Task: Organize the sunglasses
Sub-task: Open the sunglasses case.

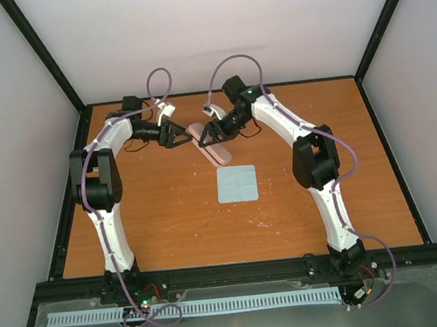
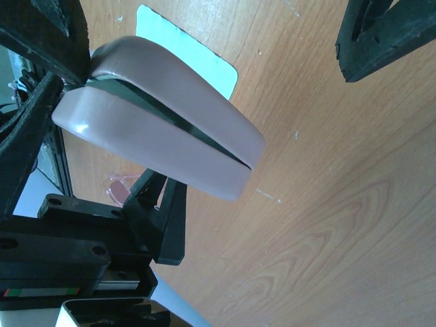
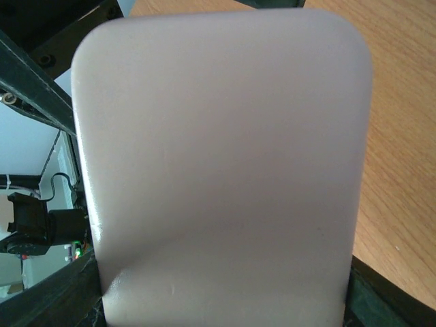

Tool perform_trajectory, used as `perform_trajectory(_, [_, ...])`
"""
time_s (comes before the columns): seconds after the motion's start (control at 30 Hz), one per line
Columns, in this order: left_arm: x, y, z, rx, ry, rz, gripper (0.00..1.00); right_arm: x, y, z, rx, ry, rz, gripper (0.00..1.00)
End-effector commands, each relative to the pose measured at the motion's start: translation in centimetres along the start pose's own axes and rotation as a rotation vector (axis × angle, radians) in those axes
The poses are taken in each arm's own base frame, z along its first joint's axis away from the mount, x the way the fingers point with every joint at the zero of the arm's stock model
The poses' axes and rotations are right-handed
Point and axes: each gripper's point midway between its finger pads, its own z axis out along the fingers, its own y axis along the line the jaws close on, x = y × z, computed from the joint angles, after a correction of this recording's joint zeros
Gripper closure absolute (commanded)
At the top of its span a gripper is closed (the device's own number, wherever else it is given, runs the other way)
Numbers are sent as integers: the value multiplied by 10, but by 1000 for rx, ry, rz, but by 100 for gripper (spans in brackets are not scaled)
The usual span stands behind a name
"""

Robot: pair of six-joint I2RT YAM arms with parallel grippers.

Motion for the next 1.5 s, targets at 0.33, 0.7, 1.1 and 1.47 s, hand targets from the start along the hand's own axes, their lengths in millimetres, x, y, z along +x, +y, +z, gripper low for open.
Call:
perform_trajectory(0.33, [30, 57, 10, -187, 105, 46, 4, -5, 85, -28, -183, -45, -145, 90])
perform_trajectory(0.7, [46, 78, 16, -254, 161, 47, 5, 1, 86, -26, -203, -26, -125, 90])
perform_trajectory(1.1, [45, 91, 15, -290, 192, 35, 2, 17, 57, -13, -108, 17, -77, 94])
perform_trajectory(1.47, [14, 64, -13, -273, 103, 71, 5, 13, -42, -22, -55, -16, 79, 92])
